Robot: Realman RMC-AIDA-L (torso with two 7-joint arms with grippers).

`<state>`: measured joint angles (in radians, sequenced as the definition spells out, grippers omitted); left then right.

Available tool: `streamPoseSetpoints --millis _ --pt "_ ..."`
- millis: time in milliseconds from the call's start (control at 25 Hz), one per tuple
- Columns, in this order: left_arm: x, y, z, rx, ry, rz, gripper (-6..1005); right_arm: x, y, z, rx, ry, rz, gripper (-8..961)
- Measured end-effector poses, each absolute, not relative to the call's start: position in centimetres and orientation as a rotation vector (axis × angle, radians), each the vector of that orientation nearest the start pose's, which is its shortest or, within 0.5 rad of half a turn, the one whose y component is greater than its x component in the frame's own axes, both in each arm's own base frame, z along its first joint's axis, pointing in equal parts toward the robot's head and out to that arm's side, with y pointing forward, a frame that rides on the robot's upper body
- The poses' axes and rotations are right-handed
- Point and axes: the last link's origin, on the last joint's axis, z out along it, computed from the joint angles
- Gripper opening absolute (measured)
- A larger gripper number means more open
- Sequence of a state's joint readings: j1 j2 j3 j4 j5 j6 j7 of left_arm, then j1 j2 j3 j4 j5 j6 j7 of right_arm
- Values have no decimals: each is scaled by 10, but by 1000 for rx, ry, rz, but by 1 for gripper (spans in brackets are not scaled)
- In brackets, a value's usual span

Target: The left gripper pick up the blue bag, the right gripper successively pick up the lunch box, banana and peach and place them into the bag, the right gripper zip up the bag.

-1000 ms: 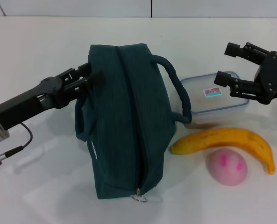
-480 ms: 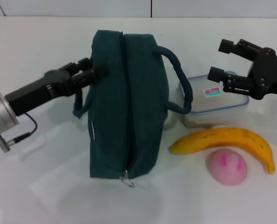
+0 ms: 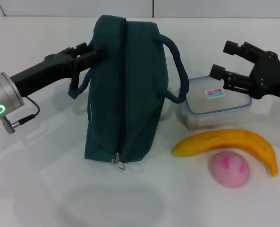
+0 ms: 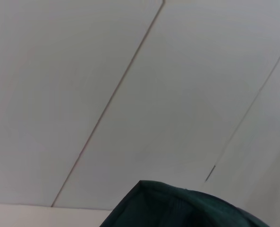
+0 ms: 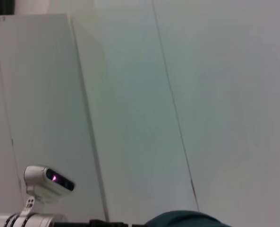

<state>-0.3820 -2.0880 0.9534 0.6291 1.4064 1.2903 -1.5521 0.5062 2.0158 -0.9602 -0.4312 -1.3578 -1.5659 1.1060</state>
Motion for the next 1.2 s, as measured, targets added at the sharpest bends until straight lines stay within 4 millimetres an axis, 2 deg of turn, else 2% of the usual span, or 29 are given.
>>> streamPoseSetpoints --millis 440,880,1000,1200 --pt "-258 346 6 -2295 -944 -1091 837 258 318 -1 -2294 541 1278 869" --pt "-254 343 5 -2346 -933 -1114 630 281 296 -23 -2126 826 1329 870" --pt "-255 342 5 -2335 -938 -1120 447 288 290 -25 -2069 896 1333 869" --pt "-253 340 5 -2355 -925 -1133 210 300 282 -23 -1958 975 1350 869"
